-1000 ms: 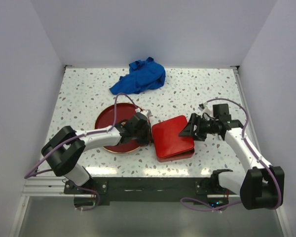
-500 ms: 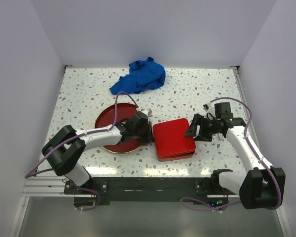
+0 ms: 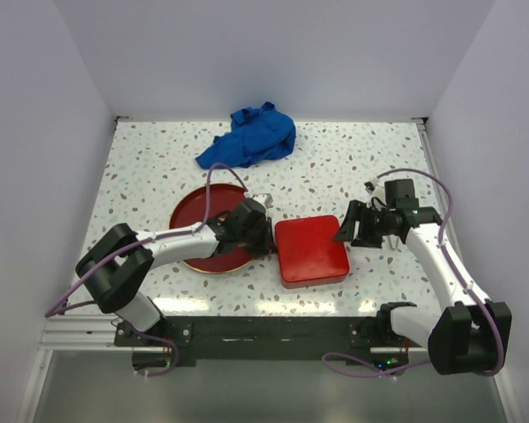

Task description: Pack the cookies

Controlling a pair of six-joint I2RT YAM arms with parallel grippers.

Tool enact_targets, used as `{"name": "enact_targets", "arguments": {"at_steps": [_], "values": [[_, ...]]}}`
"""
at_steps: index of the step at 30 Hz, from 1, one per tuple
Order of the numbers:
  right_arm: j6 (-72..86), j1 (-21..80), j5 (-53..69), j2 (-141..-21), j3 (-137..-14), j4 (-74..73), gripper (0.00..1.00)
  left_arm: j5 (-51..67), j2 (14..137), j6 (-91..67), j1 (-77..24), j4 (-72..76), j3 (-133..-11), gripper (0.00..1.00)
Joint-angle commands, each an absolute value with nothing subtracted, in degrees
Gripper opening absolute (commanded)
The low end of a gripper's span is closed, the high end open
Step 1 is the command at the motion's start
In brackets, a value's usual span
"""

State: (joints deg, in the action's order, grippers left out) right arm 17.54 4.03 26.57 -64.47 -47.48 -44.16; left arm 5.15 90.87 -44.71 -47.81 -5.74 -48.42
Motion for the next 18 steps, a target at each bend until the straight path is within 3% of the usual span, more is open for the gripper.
{"name": "enact_targets", "arguments": {"at_steps": [1,5,12,18], "values": [[11.54,3.69,32.75,-64.33,-51.5,-41.05,0.56,5.45,90.97,-43.77,-48.25,-5.1,-50.8,0.22],[5.81,3.78,37.86,-66.88,-52.91,-40.51,0.39,5.1,91.4,-43.86,-48.34,-5.45,-51.76,0.22],[-1.39,4.74,44.73,-73.38,-54.75,-41.22,0.29,4.13,92.37,-43.24,-48.34,-6.94,-54.49,0.22],[-18.33,13.34,44.41,-79.1,-63.1,-50.0,0.3,3.96,93.42,-42.89,-48.25,-7.47,-55.81,0.22]]}}
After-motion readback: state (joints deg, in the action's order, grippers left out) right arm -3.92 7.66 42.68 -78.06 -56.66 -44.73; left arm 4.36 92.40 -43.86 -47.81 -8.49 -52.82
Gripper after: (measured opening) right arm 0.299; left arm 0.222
